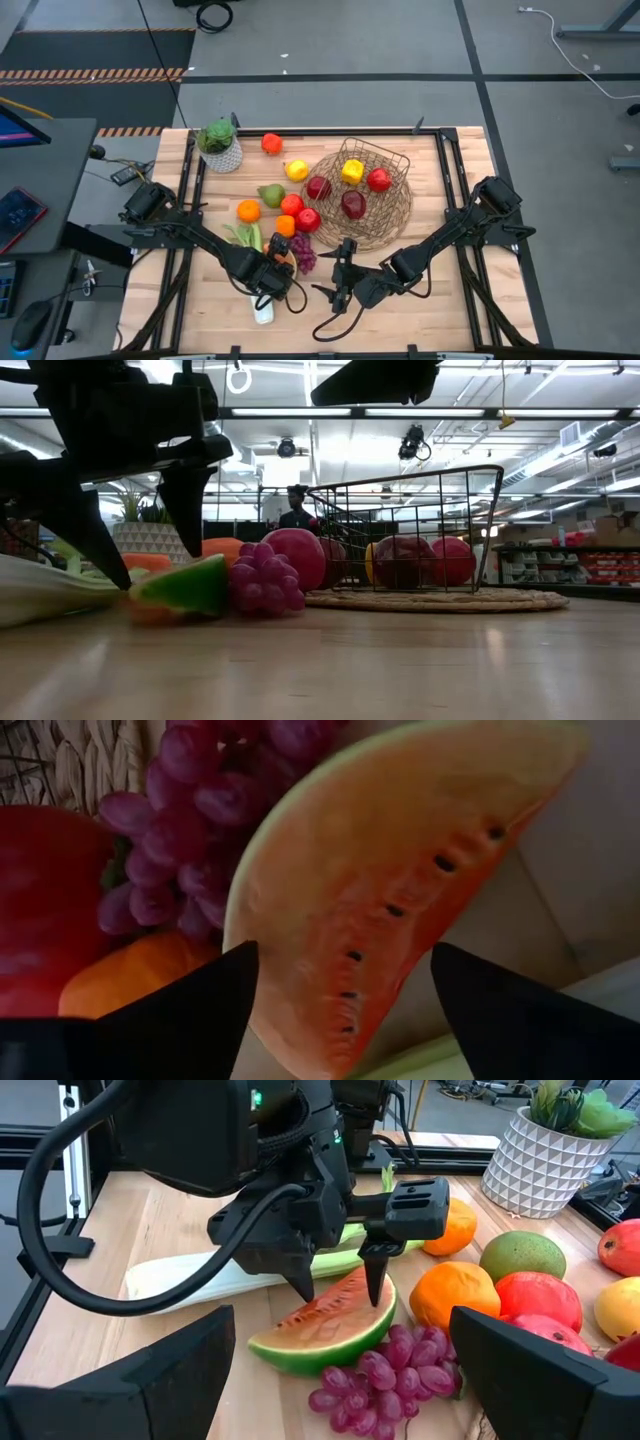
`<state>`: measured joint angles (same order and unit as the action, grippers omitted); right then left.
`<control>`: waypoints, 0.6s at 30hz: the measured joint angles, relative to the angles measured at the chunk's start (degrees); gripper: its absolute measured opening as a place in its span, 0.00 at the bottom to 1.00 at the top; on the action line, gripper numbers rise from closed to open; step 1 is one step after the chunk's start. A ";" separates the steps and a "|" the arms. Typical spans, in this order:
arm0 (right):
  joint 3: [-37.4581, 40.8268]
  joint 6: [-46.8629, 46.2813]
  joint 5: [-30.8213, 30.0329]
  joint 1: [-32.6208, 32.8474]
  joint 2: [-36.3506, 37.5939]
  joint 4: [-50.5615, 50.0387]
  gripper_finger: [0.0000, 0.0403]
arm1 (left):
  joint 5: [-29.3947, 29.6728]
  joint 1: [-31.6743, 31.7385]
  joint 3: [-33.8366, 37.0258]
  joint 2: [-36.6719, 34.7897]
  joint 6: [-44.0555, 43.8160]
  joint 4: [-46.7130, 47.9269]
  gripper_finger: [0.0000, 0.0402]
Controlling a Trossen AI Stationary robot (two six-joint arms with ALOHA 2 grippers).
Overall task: Build produce basket
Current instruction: Put the red watermelon into the gold wire basket
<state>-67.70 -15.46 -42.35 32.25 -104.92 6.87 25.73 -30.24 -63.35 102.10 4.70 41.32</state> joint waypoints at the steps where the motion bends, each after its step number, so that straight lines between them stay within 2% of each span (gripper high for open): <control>1: 0.00 0.00 0.00 0.00 0.00 0.00 0.92 | 0.19 0.00 0.00 0.00 -0.32 -0.15 0.79; 7: 0.00 -0.02 0.00 0.00 0.00 0.00 0.92 | 3.96 0.01 0.00 0.00 -3.61 -0.89 0.90; 10: -0.06 0.34 0.21 -0.63 -0.84 0.87 0.92 | 4.05 0.00 0.00 0.00 -5.91 -0.91 0.91; 15: -0.07 5.39 6.26 -2.24 -6.44 8.01 0.92 | 3.82 0.07 0.00 0.00 -11.78 -0.22 0.91; 18: -1.84 6.26 7.02 -2.80 -9.19 8.21 0.92 | 2.72 -0.30 0.00 -0.11 -13.67 2.84 0.91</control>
<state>-69.55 -9.21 -35.33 29.45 -114.11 15.09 28.44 -30.54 -63.35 101.99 -8.98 44.16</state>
